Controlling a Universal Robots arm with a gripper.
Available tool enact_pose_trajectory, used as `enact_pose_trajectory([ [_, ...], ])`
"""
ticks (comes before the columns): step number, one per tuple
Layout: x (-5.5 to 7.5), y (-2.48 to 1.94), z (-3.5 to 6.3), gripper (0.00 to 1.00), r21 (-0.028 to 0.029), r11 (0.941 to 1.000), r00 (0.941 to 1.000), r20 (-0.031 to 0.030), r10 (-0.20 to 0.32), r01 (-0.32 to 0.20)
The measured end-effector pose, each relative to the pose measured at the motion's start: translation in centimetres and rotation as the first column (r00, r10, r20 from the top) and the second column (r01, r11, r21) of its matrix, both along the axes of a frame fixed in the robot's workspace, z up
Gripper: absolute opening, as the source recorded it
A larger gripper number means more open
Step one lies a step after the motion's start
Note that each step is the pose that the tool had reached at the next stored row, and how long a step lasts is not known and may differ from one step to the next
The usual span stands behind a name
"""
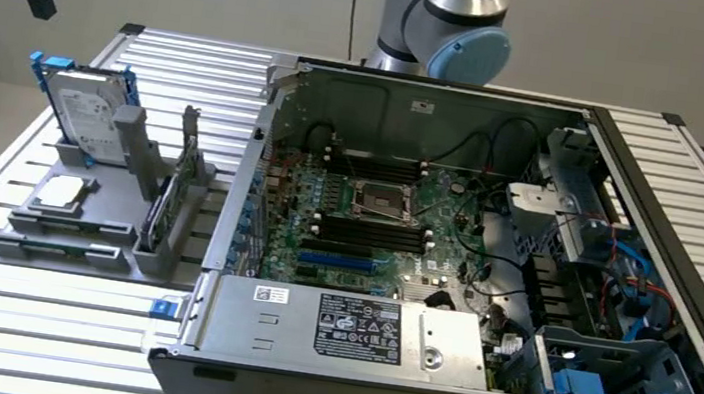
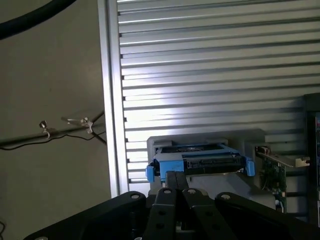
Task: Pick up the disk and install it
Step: 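Pick up the disk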
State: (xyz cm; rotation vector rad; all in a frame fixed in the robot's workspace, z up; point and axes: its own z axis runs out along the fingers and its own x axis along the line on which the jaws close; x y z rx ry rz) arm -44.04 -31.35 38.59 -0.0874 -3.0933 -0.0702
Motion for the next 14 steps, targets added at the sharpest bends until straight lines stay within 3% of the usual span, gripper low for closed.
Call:
enact_pose_trajectory([
  [4, 0.00, 0.00, -0.03, 0.11, 0.0000, 0.9974, 0.9974, -0.0002, 0.072, -0.072],
  [7, 0.00, 0.00, -0.06, 0.11, 0.0000, 0.9920, 0.9920, -0.0003, 0.126, -0.126],
  [14, 0.00, 0.00, -0.10, 0.11, 0.0000, 0.9680, 0.9680, -0.0005, 0.251, -0.251],
])
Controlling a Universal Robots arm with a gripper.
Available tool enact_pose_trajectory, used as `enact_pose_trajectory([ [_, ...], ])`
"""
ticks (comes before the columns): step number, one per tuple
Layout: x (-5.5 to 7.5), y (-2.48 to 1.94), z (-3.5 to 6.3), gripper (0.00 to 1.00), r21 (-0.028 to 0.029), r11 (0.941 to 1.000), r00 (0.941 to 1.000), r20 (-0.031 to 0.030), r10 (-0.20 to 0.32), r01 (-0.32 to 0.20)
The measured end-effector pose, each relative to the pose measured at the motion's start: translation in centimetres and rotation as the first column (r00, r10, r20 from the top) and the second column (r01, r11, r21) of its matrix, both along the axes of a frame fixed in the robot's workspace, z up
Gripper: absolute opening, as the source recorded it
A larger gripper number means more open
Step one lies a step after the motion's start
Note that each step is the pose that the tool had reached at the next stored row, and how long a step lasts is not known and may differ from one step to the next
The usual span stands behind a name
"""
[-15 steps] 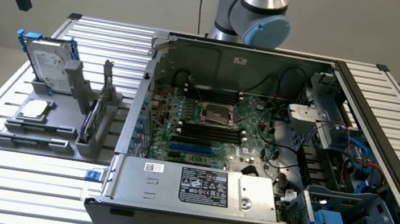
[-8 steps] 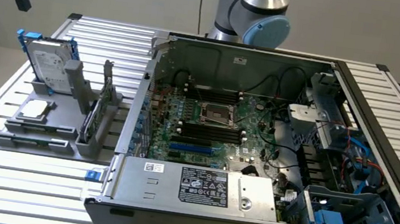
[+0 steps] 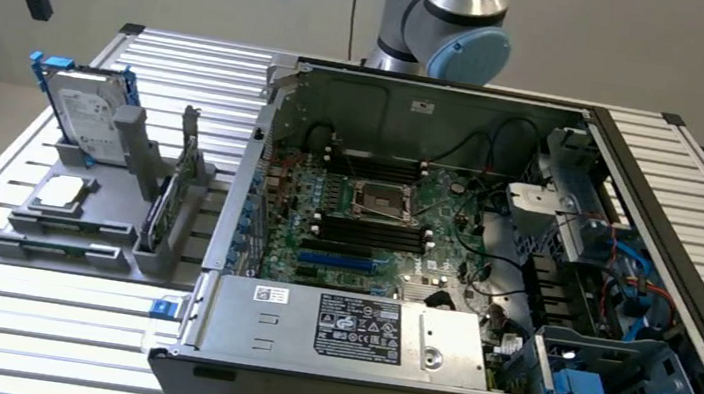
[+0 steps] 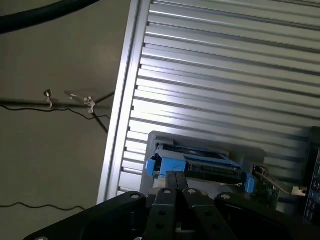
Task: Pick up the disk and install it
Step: 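Pick up the disk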
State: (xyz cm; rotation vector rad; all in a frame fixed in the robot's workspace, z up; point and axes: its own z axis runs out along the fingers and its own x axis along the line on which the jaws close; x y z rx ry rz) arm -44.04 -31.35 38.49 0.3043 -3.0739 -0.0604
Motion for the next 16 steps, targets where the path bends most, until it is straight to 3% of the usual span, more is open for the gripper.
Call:
enact_pose_trajectory([
  [4, 0.00, 0.00, -0.01, 0.11, 0.0000, 0.9973, 0.9973, 0.0001, 0.073, -0.073],
  [8, 0.00, 0.00, -0.02, 0.11, 0.0000, 0.9894, 0.9894, 0.0001, 0.145, -0.145],
  [12, 0.00, 0.00, -0.07, 0.11, 0.0000, 0.9761, 0.9761, 0.0001, 0.217, -0.217],
  [16, 0.00, 0.00, -0.12, 0.11, 0.0000, 0.9578, 0.9578, 0.0002, 0.287, -0.287],
])
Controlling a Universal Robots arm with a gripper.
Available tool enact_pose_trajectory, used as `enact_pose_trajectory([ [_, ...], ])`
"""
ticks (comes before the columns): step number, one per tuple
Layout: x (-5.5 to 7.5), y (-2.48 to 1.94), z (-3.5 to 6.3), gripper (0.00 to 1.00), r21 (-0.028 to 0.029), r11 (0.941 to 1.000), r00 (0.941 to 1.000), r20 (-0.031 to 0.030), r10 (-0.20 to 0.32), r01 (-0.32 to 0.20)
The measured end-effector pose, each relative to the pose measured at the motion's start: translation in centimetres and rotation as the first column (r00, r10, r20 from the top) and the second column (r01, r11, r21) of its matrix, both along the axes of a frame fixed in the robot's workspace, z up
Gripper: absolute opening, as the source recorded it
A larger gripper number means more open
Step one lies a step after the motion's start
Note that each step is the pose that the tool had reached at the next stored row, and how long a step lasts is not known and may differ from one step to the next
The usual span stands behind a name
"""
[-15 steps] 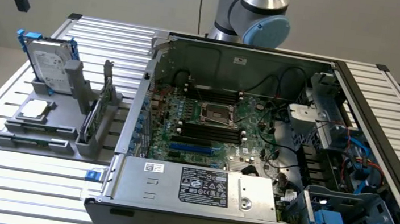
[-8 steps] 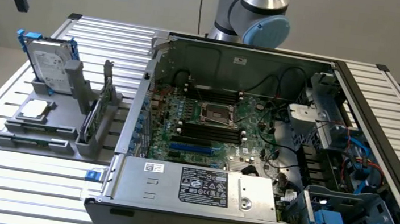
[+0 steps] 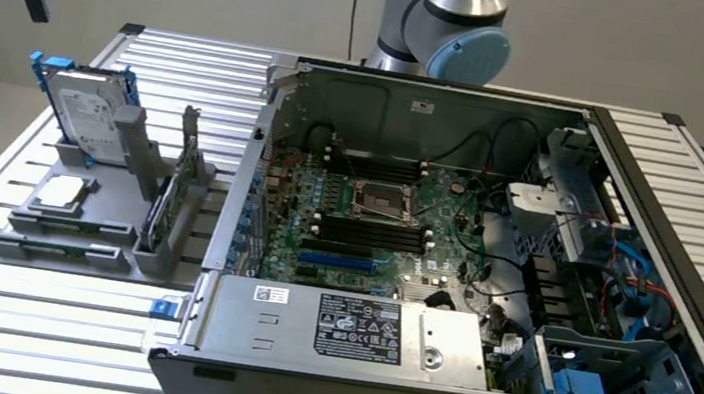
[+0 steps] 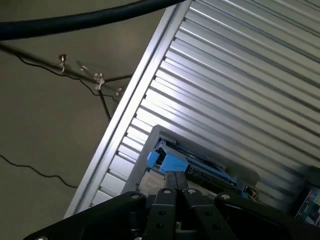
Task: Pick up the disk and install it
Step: 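Pick up the disk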
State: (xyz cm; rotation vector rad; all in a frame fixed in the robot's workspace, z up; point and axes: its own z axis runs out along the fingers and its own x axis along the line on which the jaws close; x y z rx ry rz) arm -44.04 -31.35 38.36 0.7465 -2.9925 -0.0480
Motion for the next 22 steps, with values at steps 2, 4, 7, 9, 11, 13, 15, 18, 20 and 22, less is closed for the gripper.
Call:
enact_pose_trajectory([
  [2, 0.00, 0.00, -0.03, 0.11, 0.0000, 0.9993, 0.9993, 0.0000, 0.036, -0.036],
  [4, 0.00, 0.00, -0.06, 0.11, 0.0000, 0.9973, 0.9973, 0.0000, 0.073, -0.073],
  [7, 0.00, 0.00, -0.11, 0.11, 0.0000, 0.9919, 0.9919, -0.0001, 0.127, -0.127],
  [9, 0.00, 0.00, -0.15, 0.11, -0.0001, 0.9866, 0.9866, -0.0001, 0.163, -0.163],
  [11, 0.00, 0.00, -0.19, 0.11, 0.0000, 0.9801, 0.9801, -0.0001, 0.199, -0.199],
  [13, 0.00, 0.00, -0.24, 0.11, -0.0001, 0.9722, 0.9722, -0.0001, 0.234, -0.234],
  [15, 0.00, 0.00, -0.33, 0.11, -0.0001, 0.9633, 0.9633, 0.0000, 0.269, -0.269],
  [18, 0.00, 0.00, -0.50, 0.11, -0.0003, 0.9470, 0.9470, 0.0006, 0.321, -0.321],
  [20, 0.00, 0.00, -0.64, 0.11, -0.0005, 0.9348, 0.9348, 0.0015, 0.355, -0.355],
  [22, 0.00, 0.00, -0.79, 0.11, -0.0010, 0.9209, 0.9209, 0.0027, 0.390, -0.390],
])
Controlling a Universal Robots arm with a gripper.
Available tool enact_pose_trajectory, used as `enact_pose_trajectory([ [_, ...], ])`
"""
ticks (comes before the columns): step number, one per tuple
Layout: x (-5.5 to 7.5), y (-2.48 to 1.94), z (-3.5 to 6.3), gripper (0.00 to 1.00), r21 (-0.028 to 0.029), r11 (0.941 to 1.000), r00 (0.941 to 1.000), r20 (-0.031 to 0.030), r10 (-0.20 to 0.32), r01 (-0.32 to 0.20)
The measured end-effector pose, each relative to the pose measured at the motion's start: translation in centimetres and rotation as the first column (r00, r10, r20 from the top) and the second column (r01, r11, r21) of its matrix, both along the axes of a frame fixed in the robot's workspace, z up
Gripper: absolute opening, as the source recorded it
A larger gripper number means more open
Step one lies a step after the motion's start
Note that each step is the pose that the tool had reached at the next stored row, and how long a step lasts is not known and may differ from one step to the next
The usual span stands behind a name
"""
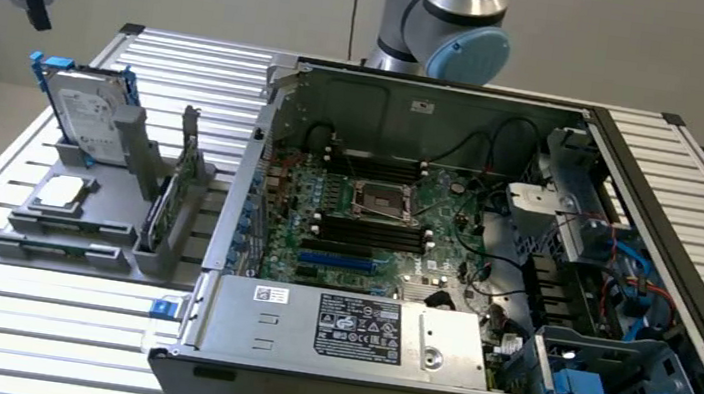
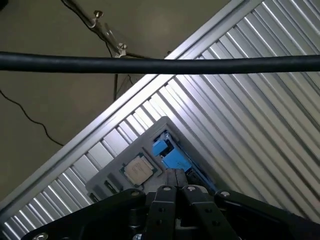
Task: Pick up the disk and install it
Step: 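Pick up the disk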
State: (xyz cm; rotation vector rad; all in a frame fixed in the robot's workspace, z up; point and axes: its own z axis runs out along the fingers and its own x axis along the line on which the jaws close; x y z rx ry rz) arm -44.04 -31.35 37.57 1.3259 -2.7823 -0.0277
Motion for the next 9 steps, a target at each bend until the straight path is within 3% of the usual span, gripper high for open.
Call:
enact_pose_trajectory([
  [4, 0.00, 0.00, -0.37, 0.11, -0.0001, 0.9974, 0.9974, 0.0043, 0.072, -0.072],
  [9, 0.00, 0.00, -0.80, 0.11, 0.0000, 0.9868, 0.9868, 0.0088, 0.162, -0.162],
])
